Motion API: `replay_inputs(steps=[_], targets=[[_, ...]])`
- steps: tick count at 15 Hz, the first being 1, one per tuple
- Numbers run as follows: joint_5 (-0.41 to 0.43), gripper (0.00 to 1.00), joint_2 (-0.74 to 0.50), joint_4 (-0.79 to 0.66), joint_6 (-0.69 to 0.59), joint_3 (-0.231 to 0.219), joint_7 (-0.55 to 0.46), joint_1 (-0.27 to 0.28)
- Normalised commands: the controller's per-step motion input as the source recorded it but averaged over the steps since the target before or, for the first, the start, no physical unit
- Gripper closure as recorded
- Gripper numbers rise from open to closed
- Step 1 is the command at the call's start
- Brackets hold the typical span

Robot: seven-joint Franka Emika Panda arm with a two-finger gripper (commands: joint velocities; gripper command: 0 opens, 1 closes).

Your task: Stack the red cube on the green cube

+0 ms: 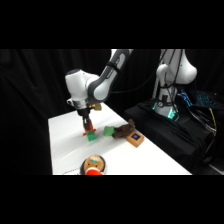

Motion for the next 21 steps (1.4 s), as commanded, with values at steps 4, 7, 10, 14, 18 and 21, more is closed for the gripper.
replay_inputs(steps=[4, 7, 10, 14, 18, 21], targets=[[0.123, 0.76, 0.13, 0.18, 0.02, 0.085, -0.16, -0.095], [0.117, 0.76, 0.10, 0.13, 0.03, 0.085, -0.15, -0.086], [0.119, 0.76, 0.06, 0.09, 0.06, 0.084, -0.15, -0.087], [0.118, 0.09, 0.04, 0.06, 0.06, 0.079, -0.14, -0.086], [0.096, 0.00, -0.03, 0.02, 0.05, 0.066, -0.13, -0.066], [0.061, 0.00, -0.15, -0.05, 0.01, 0.039, -0.10, -0.041]])
